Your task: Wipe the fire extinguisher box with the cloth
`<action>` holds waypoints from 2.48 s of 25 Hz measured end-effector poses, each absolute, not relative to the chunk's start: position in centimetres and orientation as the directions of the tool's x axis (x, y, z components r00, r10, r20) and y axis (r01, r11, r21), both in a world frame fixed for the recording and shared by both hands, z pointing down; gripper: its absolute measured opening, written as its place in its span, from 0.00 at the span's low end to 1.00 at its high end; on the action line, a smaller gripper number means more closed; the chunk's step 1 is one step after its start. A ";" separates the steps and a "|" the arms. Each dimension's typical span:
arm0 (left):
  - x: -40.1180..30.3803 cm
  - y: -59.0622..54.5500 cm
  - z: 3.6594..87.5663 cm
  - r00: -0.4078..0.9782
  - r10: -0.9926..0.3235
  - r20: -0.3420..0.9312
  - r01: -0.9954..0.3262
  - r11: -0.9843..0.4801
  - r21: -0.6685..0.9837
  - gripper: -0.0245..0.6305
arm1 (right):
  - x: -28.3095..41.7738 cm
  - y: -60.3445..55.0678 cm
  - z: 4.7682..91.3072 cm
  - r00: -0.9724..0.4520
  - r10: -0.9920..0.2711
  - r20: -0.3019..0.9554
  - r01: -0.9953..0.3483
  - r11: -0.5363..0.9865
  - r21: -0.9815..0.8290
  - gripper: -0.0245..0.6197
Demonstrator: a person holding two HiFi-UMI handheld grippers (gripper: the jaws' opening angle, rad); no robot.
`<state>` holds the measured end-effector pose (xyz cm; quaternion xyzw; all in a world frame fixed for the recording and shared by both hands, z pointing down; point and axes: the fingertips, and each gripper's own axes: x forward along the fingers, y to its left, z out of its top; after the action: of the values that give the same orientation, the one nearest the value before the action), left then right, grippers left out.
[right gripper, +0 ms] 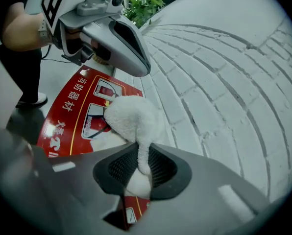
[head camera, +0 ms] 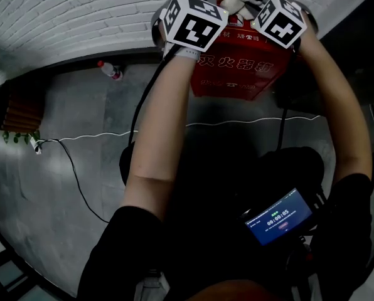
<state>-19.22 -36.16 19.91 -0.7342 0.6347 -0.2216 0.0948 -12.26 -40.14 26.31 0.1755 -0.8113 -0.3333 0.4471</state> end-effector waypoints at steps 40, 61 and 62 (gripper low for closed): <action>-20.9 -28.1 17.0 0.058 -0.979 0.197 -0.895 -0.139 -0.424 0.04 | -14.9 -32.9 19.1 -0.626 -0.606 0.491 -0.036 0.651 0.758 0.14; -22.9 -26.7 21.4 0.053 -0.944 0.327 -0.892 -0.192 -0.409 0.04 | -21.5 -27.7 25.4 -0.600 -0.540 0.590 0.140 0.655 0.742 0.14; -22.4 -27.0 21.5 0.058 -0.942 0.329 -0.891 -0.198 -0.408 0.04 | -21.0 -27.9 25.5 -0.596 -0.541 0.593 0.140 0.657 0.741 0.14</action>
<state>-22.44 -26.96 21.54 -0.7259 0.6315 -0.2682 0.0477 -20.98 -27.90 25.46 0.1251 -0.8015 -0.3948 0.4314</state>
